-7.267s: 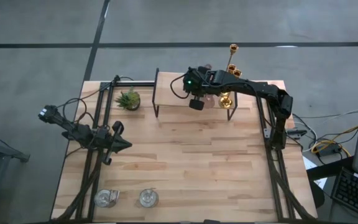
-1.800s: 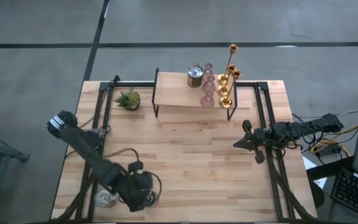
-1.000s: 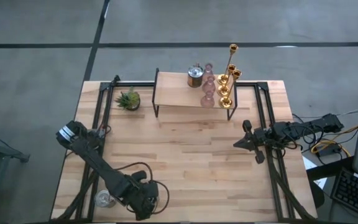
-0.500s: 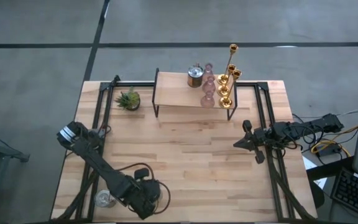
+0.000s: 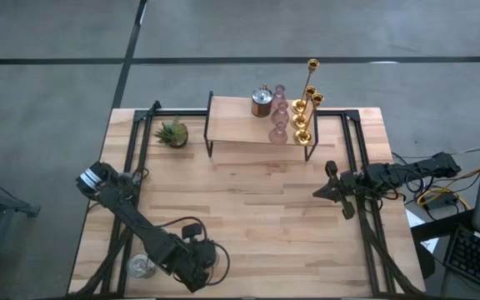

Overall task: Pick & Place candle stick holders
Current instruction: Align the right silver scented candle on the shelf with the silver scented candle

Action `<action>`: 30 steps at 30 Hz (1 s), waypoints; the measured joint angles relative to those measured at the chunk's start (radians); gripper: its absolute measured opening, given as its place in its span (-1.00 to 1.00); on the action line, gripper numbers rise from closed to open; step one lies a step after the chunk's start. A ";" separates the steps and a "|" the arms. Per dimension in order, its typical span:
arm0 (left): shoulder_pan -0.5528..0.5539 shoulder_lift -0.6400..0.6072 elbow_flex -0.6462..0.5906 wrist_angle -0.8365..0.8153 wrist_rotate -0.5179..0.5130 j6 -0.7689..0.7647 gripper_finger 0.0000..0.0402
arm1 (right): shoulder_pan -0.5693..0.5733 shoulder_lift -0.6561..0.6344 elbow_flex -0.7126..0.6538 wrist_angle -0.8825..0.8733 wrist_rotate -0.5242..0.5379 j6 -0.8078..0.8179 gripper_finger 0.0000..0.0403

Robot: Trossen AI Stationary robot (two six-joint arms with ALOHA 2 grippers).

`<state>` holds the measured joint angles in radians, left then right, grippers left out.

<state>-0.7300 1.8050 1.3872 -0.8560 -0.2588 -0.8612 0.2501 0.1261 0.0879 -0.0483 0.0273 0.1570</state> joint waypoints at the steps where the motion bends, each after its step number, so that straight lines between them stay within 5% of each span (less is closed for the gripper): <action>1: 0.000 0.000 0.000 0.001 0.000 0.006 -0.73 | 0.000 0.000 0.000 0.000 0.000 0.000 -0.96; 30: 0.202 -0.003 0.000 0.055 -0.039 0.297 -0.80 | 0.000 0.000 0.000 0.000 0.000 0.000 -0.96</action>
<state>-0.5275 1.8019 1.3876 -0.8007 -0.2981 -0.5644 0.2501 0.1261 0.0879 -0.0483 0.0277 0.1570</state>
